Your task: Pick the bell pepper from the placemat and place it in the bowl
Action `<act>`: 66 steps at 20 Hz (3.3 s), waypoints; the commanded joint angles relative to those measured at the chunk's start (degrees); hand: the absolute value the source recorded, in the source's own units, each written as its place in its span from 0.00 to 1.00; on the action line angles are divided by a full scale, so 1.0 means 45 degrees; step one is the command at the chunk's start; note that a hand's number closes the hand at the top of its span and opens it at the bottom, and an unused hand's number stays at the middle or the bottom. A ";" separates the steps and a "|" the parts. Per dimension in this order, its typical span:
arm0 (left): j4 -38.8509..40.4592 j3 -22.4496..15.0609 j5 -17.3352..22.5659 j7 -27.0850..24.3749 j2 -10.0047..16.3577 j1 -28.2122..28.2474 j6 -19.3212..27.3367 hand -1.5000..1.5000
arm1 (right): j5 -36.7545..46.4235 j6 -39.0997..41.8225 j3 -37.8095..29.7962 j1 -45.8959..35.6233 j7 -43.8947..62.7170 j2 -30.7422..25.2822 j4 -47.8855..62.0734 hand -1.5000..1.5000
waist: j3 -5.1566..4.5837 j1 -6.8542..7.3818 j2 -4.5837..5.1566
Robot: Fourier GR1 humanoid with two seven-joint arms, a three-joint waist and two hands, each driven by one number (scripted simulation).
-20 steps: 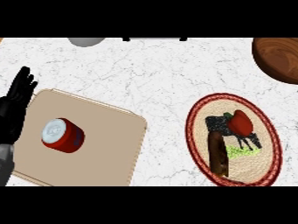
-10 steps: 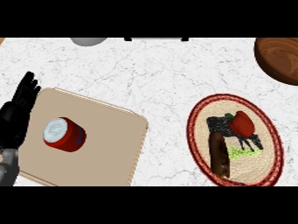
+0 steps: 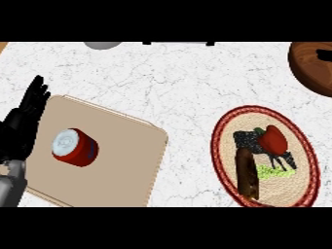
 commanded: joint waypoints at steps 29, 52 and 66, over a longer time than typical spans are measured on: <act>0.0711 0.1077 -0.1292 -0.0302 -0.1224 -0.0113 -0.0667 0.50 | 0.8106 0.1127 0.3388 -0.1745 -0.0275 0.3893 0.2562 0.00 | 0.0017 -0.0306 -0.0038; 0.0750 0.2170 -0.2063 0.0036 -0.1723 -0.0608 -0.1751 0.50 | 1.1862 -0.0156 0.2571 -0.0329 -0.1057 0.6588 0.4861 0.00 | 0.0020 -0.0287 -0.0030; -0.0633 0.1958 -0.2560 0.1125 -0.2239 -0.0361 -0.1534 0.50 | 1.2274 -0.1388 0.1969 -0.0987 -0.2965 0.7462 0.6714 1.00 | 0.0024 -0.0256 -0.0033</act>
